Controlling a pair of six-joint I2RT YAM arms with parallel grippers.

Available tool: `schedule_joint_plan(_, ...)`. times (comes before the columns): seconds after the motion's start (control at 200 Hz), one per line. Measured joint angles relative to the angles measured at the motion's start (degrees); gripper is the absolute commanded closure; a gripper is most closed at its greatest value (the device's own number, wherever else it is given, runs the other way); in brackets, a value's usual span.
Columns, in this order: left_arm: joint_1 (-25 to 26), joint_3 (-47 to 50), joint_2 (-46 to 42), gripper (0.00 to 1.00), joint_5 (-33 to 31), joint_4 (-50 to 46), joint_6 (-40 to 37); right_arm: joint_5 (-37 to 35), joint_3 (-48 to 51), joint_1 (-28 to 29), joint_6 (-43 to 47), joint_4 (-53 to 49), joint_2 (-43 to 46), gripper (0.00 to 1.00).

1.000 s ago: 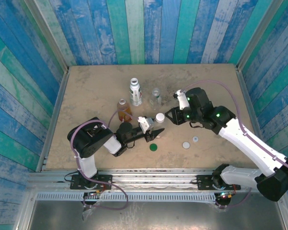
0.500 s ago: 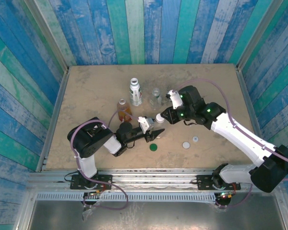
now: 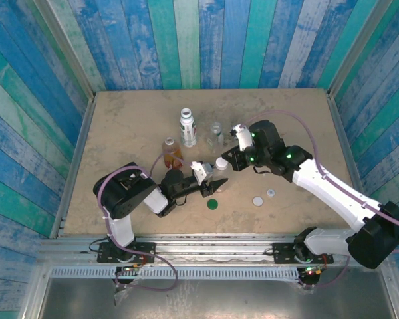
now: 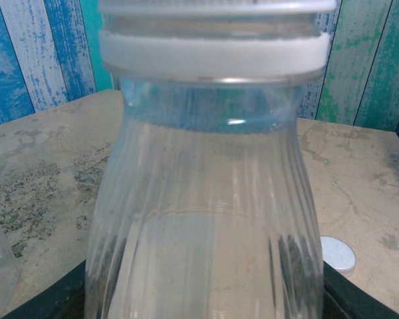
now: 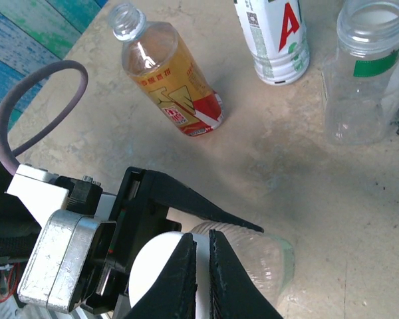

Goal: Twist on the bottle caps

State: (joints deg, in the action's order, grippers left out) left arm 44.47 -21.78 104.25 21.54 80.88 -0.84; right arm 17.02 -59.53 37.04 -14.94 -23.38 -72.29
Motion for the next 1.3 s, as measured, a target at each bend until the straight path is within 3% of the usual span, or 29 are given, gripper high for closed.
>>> schedule_joint_plan(0.696,0.00,0.15,0.00,0.40,-0.59,0.07,0.37,-2.23,8.79,1.36,-0.92,11.72,3.89,0.90)
schedule_joint_plan(0.996,0.02,0.26,0.00,0.41,-0.37,0.22,-0.31,-1.53,0.76,1.60,-0.92,1.20,0.59,0.85)
schedule_joint_plan(1.302,0.22,0.28,-0.22,0.43,-0.33,0.04,-0.83,3.85,-0.55,-0.44,-2.86,-0.90,-0.44,0.90)
